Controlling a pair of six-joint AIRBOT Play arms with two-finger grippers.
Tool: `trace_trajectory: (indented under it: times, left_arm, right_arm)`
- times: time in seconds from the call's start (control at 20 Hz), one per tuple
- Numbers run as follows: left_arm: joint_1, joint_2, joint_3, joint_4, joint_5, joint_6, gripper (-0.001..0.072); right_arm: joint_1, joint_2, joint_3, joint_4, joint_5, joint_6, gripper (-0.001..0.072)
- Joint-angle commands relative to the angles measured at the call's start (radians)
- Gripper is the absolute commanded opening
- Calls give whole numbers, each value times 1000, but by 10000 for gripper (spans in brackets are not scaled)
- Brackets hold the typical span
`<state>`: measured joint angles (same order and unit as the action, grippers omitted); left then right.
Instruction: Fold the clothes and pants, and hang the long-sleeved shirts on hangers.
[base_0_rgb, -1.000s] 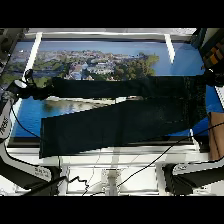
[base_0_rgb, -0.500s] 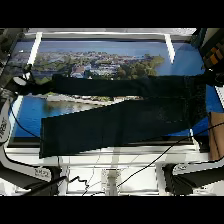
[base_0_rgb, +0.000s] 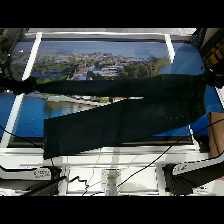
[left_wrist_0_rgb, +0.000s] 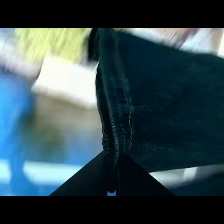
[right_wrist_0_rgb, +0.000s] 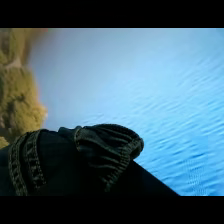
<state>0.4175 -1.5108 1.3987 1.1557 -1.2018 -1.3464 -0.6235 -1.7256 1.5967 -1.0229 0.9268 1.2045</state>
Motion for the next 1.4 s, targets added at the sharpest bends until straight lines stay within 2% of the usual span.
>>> trace_trajectory:
  times: [0.0,0.25,0.55,0.65,0.85,0.95,1.0,1.05,1.1,1.2,1.35]
  left_arm:
    - [2,10,-47,142,-101,-105,22]
    - [-59,10,-219,162,-61,-114,22]
    - [-95,10,-344,161,215,-211,22]
    - [-109,10,-345,161,223,-211,22]
    - [-116,10,-346,216,238,-211,22]
    - [-111,10,-346,217,274,-211,23]
    - [-112,10,-346,217,286,-210,23]
    - [-117,10,-346,217,296,-211,23]
    - [-122,10,-346,217,302,-210,23]
    - [-125,10,-346,217,301,-211,23]
    - [-125,10,-346,217,301,-210,23]
  right_arm:
    - [13,-49,-2,-19,-3,14,72]
    - [68,-79,-2,-27,-84,14,72]
    - [101,-87,-2,-30,-266,18,72]
    - [97,-90,-2,-63,-250,19,72]
    - [97,-90,-2,-256,-106,18,72]
    - [97,-90,-2,-304,-81,16,75]
    - [97,-90,-2,-304,-86,14,165]
    - [97,-90,-2,-300,-105,15,390]
    - [99,-90,-2,-285,-124,16,524]
    - [99,-90,4,-257,-158,47,525]
    - [66,-104,54,-249,-188,210,522]
